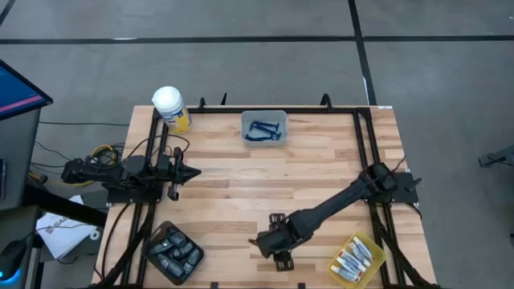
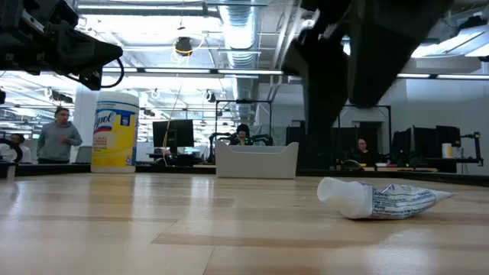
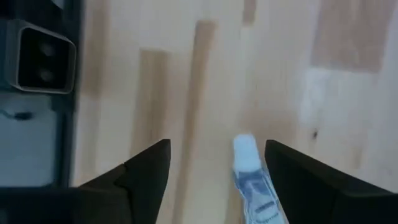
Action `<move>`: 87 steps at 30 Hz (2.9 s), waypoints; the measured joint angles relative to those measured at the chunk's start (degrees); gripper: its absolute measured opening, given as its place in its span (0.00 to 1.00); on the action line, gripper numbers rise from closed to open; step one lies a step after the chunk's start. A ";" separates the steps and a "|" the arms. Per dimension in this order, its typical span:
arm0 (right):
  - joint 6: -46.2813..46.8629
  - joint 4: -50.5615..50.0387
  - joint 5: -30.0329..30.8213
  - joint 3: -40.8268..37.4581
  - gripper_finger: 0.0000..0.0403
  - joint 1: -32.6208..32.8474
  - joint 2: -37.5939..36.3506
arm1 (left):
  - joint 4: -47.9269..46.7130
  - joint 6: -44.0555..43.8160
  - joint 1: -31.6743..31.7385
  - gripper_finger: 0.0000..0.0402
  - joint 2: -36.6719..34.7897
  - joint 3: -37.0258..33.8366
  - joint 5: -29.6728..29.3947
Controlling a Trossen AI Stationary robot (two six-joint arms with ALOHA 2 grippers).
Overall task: Pick & Place Travel size toiletries
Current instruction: Put the white toothpaste into the yellow bin
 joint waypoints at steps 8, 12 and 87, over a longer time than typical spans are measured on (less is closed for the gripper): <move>1.43 1.73 0.31 -0.16 0.63 -1.10 4.83 | 0.00 0.00 0.00 0.02 0.11 -0.02 0.00; 1.82 1.24 -0.73 0.03 0.63 -2.06 6.89 | -0.03 -0.01 0.00 0.02 0.32 -0.01 0.02; 26.55 -18.68 16.26 1.24 0.12 10.69 -33.21 | 0.00 0.00 -0.01 0.02 0.44 0.00 0.02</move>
